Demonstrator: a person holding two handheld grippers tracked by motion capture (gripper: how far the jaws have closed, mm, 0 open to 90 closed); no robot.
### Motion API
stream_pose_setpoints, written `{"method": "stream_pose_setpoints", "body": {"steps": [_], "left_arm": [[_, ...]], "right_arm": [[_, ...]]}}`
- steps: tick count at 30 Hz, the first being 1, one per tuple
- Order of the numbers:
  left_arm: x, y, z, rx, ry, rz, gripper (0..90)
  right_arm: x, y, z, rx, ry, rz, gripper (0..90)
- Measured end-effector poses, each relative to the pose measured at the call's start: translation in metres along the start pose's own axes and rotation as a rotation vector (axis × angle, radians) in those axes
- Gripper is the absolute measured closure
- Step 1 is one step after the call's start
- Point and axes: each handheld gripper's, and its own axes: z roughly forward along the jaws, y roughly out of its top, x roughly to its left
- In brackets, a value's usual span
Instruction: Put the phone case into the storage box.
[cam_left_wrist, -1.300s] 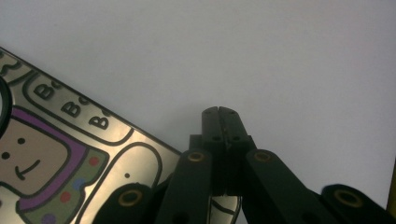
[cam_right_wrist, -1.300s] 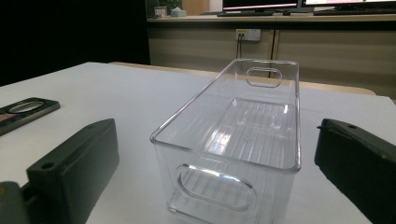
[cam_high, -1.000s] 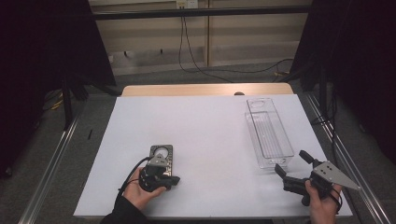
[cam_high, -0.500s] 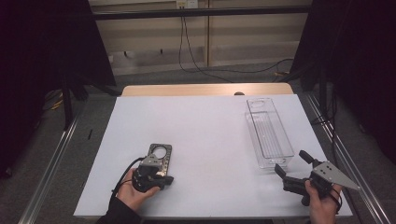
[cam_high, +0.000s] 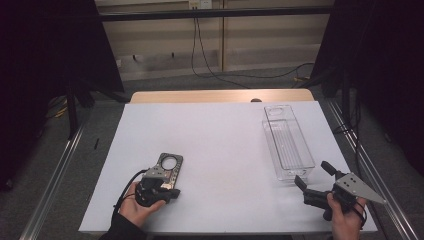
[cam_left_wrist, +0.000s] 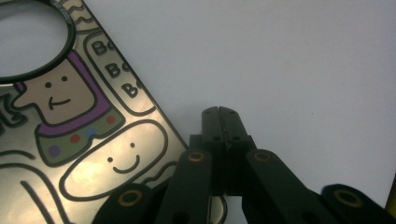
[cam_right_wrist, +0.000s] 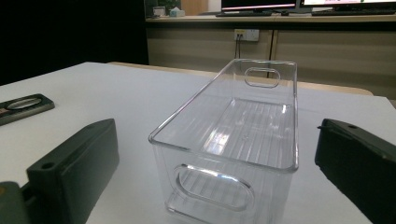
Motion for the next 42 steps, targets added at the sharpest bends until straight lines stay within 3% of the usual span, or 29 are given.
{"method": "stream_pose_setpoints", "body": {"steps": [12, 15, 26, 31, 42], "left_arm": [[0.008, -0.008, -0.010, -0.001, 0.004, -0.017, 90.0], [0.009, -0.008, -0.012, 0.012, 0.016, -0.001, 90.0], [0.017, -0.016, -0.021, -0.003, 0.026, -0.033, 90.0], [0.016, -0.020, -0.023, -0.016, 0.060, -0.005, 90.0], [0.015, -0.019, -0.024, -0.006, 0.070, -0.004, 90.0]], "right_arm": [[0.000, 0.000, 0.000, 0.003, 0.003, -0.002, 0.0], [0.000, 0.000, 0.000, 0.000, 0.002, -0.002, 0.0], [0.000, 0.000, 0.000, 0.003, 0.006, -0.004, 0.0], [0.001, 0.000, 0.001, 0.004, 0.006, -0.008, 0.0], [0.001, 0.000, 0.001, 0.005, 0.006, -0.005, 0.0]]}}
